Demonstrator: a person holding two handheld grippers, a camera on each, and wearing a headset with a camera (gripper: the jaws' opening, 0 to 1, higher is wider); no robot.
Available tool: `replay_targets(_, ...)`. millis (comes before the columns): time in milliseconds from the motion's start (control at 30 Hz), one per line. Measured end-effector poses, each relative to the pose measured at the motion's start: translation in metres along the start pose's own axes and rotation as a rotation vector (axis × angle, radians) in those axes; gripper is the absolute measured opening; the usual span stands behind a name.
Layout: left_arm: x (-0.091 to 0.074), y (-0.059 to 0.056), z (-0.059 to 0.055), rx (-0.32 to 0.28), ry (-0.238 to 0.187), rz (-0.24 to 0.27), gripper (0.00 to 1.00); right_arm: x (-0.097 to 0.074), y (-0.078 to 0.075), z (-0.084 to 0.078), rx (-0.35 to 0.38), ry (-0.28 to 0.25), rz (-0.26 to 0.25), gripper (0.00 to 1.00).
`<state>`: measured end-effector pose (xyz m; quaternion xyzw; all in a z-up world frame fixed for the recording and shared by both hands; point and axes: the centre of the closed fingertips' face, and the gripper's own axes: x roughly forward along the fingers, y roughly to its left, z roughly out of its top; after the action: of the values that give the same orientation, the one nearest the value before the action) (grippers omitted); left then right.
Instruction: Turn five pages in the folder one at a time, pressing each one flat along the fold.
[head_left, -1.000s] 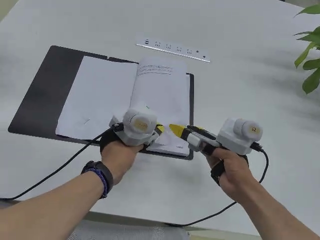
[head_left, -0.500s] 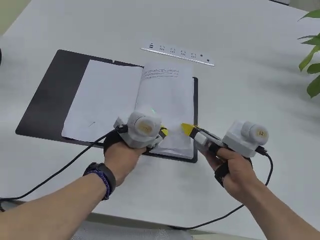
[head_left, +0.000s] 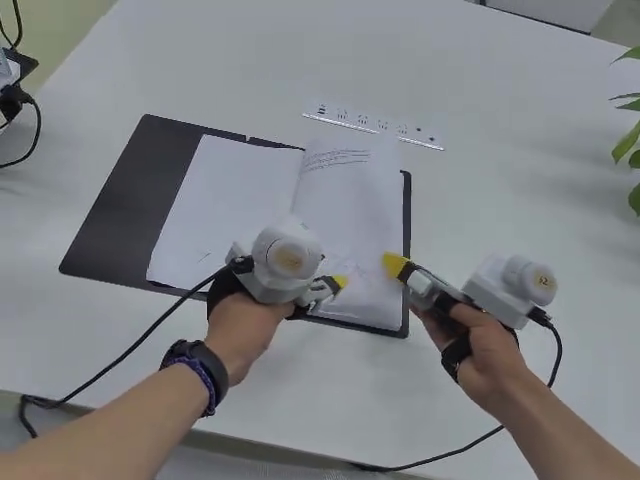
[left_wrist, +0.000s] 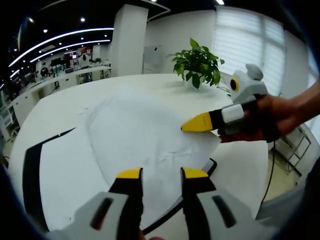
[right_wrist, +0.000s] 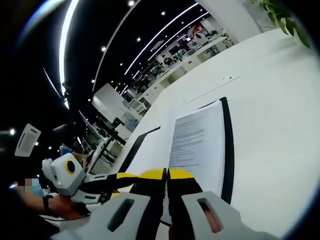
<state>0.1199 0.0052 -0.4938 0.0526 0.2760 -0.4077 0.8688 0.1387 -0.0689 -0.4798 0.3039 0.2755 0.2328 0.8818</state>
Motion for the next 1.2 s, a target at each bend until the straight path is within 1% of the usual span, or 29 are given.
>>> replay_targets(67,-0.004,0.003,0.000,0.001,-0.002,0.005,0.29,0.001,0.003,0.003,0.003,-0.007,0.004,0.00)
replay_targets(133,-0.011,0.008,0.001,-0.002,-0.008,0.010,0.30,0.003,0.008,0.005,-0.003,-0.009,0.010,0.00)
replay_targets(233,-0.021,0.017,0.002,-0.017,-0.016,0.028,0.33,0.005,0.013,0.007,-0.003,-0.021,0.011,0.00)
replay_targets(300,-0.027,0.023,0.002,-0.018,-0.022,0.040,0.34,0.007,0.016,0.009,0.002,-0.029,0.017,0.00)
replay_targets(367,-0.032,0.026,0.002,-0.026,-0.027,0.044,0.35,0.009,0.020,0.011,0.000,-0.033,0.018,0.00)
replay_targets(433,-0.038,0.033,0.001,-0.031,-0.033,0.057,0.35,0.011,0.023,0.014,0.000,-0.038,0.023,0.00)
replay_targets(600,-0.049,0.041,0.000,-0.042,-0.040,0.073,0.37,0.018,0.032,0.020,-0.004,-0.044,0.033,0.00)
replay_targets(700,-0.057,0.046,-0.001,-0.044,-0.040,0.081,0.39,0.023,0.040,0.021,-0.011,-0.045,0.042,0.00)
replay_targets(833,-0.067,0.053,-0.001,-0.052,-0.046,0.095,0.42,0.028,0.048,0.020,-0.023,-0.039,0.053,0.00)
replay_targets(1200,-0.096,0.075,-0.007,-0.070,-0.052,0.129,0.49,0.043,0.069,0.012,-0.035,-0.025,0.076,0.00)
